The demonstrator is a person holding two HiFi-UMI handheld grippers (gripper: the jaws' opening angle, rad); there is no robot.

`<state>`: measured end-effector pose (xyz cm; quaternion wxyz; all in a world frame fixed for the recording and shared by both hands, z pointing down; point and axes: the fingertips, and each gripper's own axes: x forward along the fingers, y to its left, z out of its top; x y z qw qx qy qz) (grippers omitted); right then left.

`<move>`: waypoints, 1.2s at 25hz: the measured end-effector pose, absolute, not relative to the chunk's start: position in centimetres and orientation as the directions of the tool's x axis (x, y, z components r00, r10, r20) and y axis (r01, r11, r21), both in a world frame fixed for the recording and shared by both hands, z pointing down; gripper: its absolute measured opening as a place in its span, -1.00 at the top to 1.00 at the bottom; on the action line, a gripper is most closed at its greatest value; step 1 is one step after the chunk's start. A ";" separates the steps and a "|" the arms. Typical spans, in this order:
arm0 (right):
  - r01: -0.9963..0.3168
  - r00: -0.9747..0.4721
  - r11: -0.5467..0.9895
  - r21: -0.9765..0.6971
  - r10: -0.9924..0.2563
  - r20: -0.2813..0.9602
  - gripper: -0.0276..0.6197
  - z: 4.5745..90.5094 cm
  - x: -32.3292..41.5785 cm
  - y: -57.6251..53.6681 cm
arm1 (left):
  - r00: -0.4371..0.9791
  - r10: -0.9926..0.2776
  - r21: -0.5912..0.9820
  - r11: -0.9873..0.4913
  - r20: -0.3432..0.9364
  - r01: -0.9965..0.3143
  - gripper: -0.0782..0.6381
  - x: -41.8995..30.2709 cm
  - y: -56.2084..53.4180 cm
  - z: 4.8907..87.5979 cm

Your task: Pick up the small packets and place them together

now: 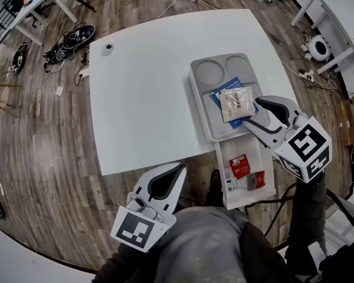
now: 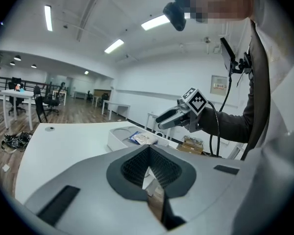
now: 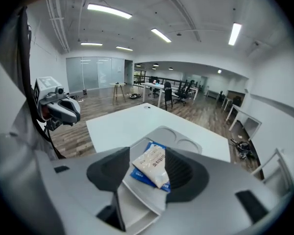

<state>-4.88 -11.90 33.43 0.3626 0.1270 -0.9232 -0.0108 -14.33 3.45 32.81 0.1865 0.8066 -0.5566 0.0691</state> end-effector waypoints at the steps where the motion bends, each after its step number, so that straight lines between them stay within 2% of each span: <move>1: -0.229 -0.702 0.967 0.110 -0.242 0.670 0.22 33.6 -4.0 -11.4 | 0.387 -0.865 0.221 -0.329 0.319 -0.918 0.78 -13.6 3.3 32.8; 4: -0.222 -0.681 0.972 0.081 -0.214 0.700 0.22 35.1 -1.6 -9.2 | 0.433 -0.843 0.215 -0.380 0.319 -0.900 0.78 -11.5 2.8 32.6; 8: -0.189 -0.632 0.982 -0.021 -0.105 0.768 0.22 39.3 0.0 -4.7 | 0.474 -0.820 0.213 -0.426 0.319 -0.879 0.78 -9.6 2.4 32.5; 13: -0.096 -0.454 0.995 -0.032 -0.015 0.891 0.22 46.4 0.8 0.2 | 0.495 -0.807 0.223 -0.443 0.323 -0.868 0.78 -8.7 2.3 32.9; 18: -0.116 -0.336 0.993 -0.013 -0.027 0.941 0.15 49.5 1.3 0.4 | 0.486 -0.808 0.227 -0.432 0.334 -0.873 0.78 -9.6 2.3 33.3; 26: -0.134 -0.326 0.991 -0.006 -0.038 0.945 0.16 50.1 0.9 -0.3 | 0.483 -0.812 0.248 -0.420 0.326 -0.873 0.78 -10.3 2.0 33.6; 30: -0.148 -0.338 0.989 0.012 -0.062 0.939 0.37 50.0 0.7 -0.8 | 0.481 -0.817 0.247 -0.418 0.317 -0.874 0.78 -10.6 1.9 33.6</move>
